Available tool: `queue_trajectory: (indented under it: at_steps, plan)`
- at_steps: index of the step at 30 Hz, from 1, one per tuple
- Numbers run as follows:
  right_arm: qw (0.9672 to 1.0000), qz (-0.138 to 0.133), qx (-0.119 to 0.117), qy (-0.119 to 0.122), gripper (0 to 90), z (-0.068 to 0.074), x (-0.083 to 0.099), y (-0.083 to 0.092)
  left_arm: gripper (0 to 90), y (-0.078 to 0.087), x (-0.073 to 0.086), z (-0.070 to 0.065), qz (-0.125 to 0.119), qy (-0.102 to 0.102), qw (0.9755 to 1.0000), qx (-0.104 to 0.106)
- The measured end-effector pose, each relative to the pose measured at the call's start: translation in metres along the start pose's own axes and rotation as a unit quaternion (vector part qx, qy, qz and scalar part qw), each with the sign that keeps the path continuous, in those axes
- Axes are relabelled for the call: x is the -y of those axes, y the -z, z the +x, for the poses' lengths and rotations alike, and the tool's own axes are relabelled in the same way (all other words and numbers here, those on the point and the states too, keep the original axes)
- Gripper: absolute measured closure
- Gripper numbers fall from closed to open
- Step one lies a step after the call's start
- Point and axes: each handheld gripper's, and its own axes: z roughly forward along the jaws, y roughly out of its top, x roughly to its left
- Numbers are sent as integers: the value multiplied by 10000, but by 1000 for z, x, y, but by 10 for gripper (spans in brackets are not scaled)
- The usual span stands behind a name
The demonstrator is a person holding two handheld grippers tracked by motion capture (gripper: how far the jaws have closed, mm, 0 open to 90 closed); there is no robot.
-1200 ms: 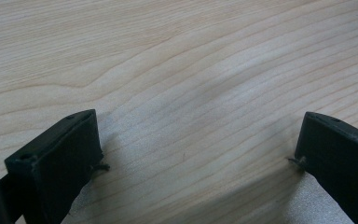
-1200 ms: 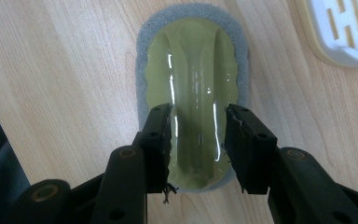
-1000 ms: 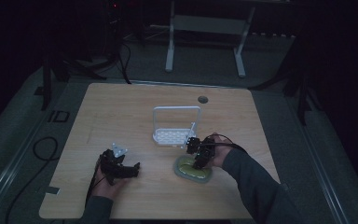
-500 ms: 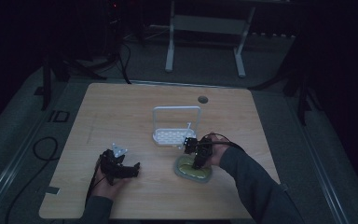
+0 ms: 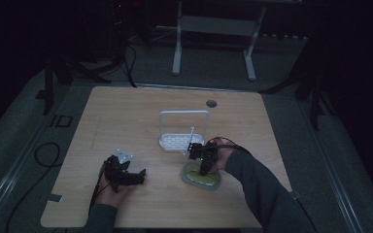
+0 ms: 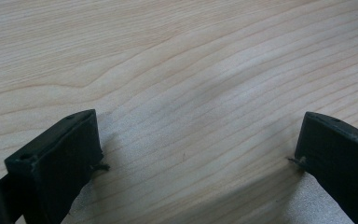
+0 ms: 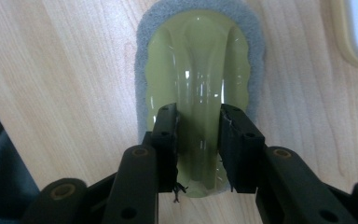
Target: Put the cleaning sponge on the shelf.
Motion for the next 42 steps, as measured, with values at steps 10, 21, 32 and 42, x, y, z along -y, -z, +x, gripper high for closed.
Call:
queue_trajectory:
  at_steps: [10,21,32,42]
  plan:
    - [9997,24,132,201,715,4,0,0,3,0,0,0,-1,-2,10000,2]
    - [9990,-81,266,345,716,5,1,5,2,0,0,0,0,-3,10000,3]
    - [9973,-268,456,503,716,5,-3,15,3,0,0,0,-2,-2,10000,5]
    - [9937,-588,742,599,716,3,-7,25,2,0,0,0,-2,-4,10000,7]
